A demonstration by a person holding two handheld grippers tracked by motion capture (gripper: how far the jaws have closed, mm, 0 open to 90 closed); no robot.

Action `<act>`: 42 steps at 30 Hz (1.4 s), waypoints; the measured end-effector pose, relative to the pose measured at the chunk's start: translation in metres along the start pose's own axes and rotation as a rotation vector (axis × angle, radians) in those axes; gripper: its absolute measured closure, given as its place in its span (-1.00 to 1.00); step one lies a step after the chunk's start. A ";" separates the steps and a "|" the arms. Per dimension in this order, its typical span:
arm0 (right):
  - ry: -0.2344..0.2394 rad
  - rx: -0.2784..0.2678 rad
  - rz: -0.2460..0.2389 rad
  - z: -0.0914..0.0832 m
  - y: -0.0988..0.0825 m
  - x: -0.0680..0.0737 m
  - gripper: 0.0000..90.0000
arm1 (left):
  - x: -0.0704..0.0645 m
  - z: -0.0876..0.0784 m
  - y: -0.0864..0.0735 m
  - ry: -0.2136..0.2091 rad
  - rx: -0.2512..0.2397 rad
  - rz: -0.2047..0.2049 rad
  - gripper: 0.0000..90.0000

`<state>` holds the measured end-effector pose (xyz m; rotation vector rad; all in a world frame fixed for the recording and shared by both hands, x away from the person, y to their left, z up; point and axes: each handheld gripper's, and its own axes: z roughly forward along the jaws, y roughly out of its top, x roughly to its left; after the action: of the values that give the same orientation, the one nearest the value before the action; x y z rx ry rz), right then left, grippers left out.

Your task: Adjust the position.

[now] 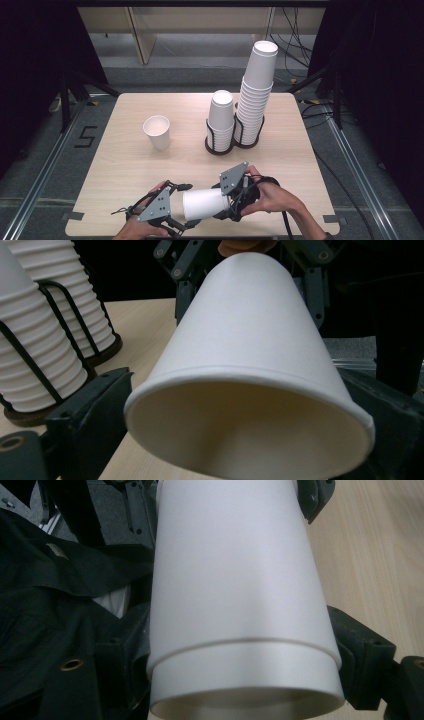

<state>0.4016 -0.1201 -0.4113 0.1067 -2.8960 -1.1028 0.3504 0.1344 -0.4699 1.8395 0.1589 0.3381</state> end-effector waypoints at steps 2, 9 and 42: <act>0.011 -0.009 -0.009 0.000 0.000 0.000 -0.47 | 0.000 0.000 0.000 -0.004 -0.011 -0.003 -0.83; 0.002 -0.017 -0.029 -0.003 -0.001 -0.001 -0.46 | 0.001 0.004 -0.005 -0.009 -0.001 -0.066 -0.88; -0.122 0.184 -0.030 0.005 0.007 0.012 -0.59 | 0.001 0.009 0.000 0.013 0.233 -0.038 -0.65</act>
<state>0.3890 -0.1128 -0.4099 0.0925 -3.1104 -0.8735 0.3539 0.1264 -0.4723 2.0618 0.2506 0.3154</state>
